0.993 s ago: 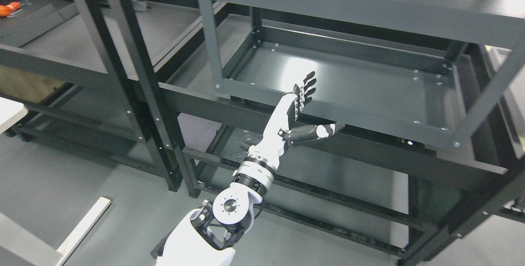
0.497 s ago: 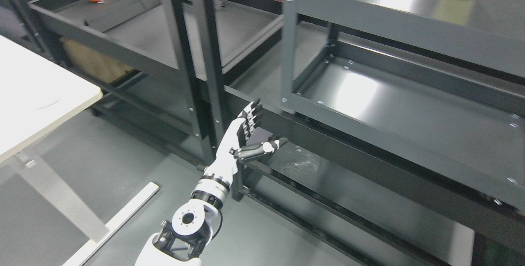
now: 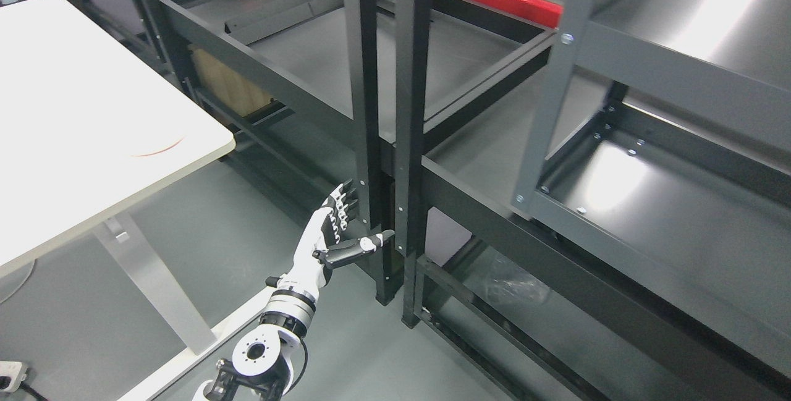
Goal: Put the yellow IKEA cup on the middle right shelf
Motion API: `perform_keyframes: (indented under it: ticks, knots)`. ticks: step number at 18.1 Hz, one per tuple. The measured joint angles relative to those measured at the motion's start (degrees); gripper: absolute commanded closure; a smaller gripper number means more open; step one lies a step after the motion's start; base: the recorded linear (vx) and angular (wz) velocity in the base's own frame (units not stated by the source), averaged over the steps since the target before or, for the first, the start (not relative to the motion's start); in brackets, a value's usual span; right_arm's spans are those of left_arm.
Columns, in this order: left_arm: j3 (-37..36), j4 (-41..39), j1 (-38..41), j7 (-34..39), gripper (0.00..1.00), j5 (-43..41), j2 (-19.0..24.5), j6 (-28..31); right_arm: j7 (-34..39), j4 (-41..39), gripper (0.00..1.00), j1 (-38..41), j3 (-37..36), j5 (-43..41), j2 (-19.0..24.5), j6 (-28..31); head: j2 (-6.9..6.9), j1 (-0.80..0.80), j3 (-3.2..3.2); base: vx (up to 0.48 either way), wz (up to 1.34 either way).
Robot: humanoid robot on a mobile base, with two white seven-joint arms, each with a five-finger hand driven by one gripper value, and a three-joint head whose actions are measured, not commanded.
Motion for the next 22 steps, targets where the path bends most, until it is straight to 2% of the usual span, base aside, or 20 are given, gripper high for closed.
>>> perform_keyframes:
  ticks: [22]
  knots:
    - [11.58, -3.93, 4.14, -0.92, 0.03, -0.16, 0.00, 2.43, 0.00, 0.00, 0.01, 0.01, 0.00, 0.00, 0.00, 0.08, 0.03, 0.00, 0.00, 0.161, 0.29]
